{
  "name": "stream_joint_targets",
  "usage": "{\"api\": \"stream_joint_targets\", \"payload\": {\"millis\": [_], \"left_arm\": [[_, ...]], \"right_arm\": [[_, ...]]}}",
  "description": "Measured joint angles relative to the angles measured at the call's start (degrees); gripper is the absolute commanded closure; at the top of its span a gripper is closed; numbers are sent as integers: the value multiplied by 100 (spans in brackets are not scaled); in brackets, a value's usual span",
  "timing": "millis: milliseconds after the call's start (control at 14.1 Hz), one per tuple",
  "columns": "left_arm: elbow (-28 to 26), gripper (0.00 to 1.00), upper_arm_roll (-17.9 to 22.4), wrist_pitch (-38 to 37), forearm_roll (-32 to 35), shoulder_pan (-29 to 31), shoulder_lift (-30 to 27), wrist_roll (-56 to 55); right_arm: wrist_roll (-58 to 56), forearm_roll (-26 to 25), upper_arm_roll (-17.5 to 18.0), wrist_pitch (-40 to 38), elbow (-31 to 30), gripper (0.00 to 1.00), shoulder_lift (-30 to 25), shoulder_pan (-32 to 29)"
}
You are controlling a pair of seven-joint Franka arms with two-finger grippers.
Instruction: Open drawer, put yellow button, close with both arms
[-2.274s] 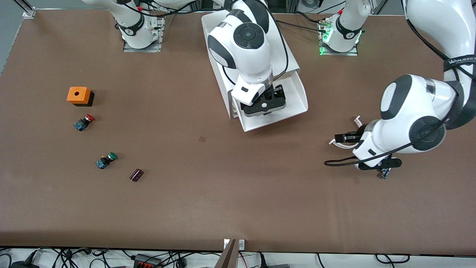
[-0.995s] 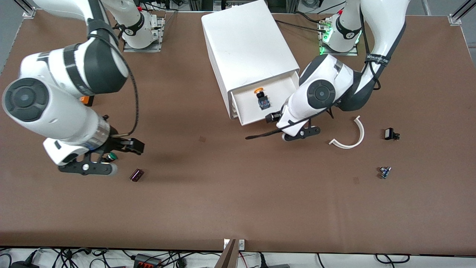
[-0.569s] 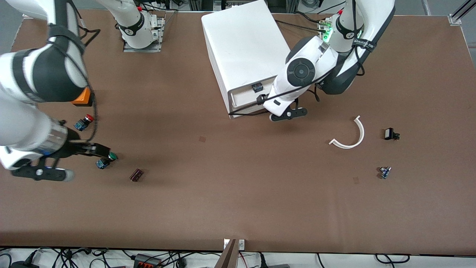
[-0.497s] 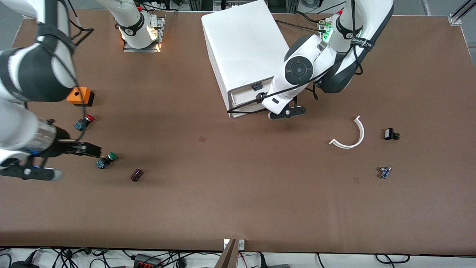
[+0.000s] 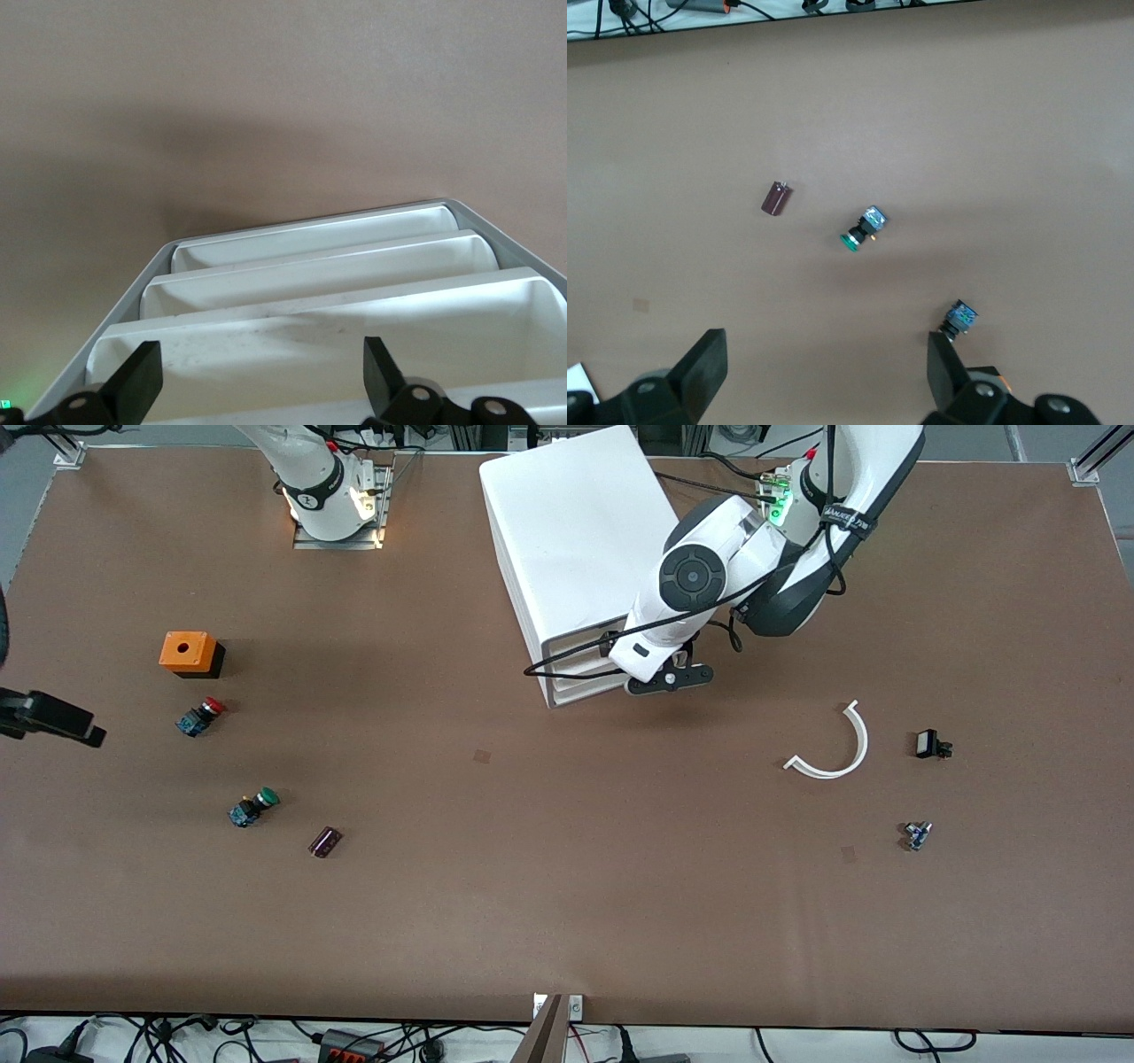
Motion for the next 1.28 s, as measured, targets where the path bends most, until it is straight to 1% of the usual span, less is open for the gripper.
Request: {"api": "stream_joint_targets", "payload": {"millis": [142, 284, 426, 497, 711, 853, 995, 1137, 1208, 1279], "left_arm": [[0, 0, -9, 1, 0, 3, -1, 0], [37, 0, -7, 8, 75, 55, -30, 3], [262, 0, -6, -92, 622, 298, -98, 104], [446, 0, -2, -267, 887, 485, -126, 296], [869, 0, 16, -728, 1119, 1204, -203, 1253], [1206, 0, 15, -1288, 1128, 1778, -224, 2403], [1590, 0, 35, -1746, 1128, 2208, -255, 3357], [1825, 0, 229, -1895, 1127, 2347, -431, 4152], [1850, 0, 475, -1917, 1124, 2251, -579, 4409], [1851, 0, 880, -1930, 1068, 1997, -753, 4661]], "right_arm": [[-118, -7, 17, -1, -202, 0, -184, -74], [-133, -125, 50, -1, -327, 0, -288, -73], [-133, -229, 95, 13, -526, 0, -402, -55], [-133, -243, 106, 68, -723, 0, -517, -48], [-133, -247, 109, 256, -1514, 0, -1038, -46], [-133, -247, 112, 295, -1996, 0, -1387, -45], [-138, -249, 112, 341, -2262, 0, -1558, -46], [-203, -250, 114, 420, -2373, 0, -1599, -45], [-239, -250, 116, 466, -2398, 0, -1602, -45], [-262, -250, 121, 493, -2432, 0, -1617, -44]]}}
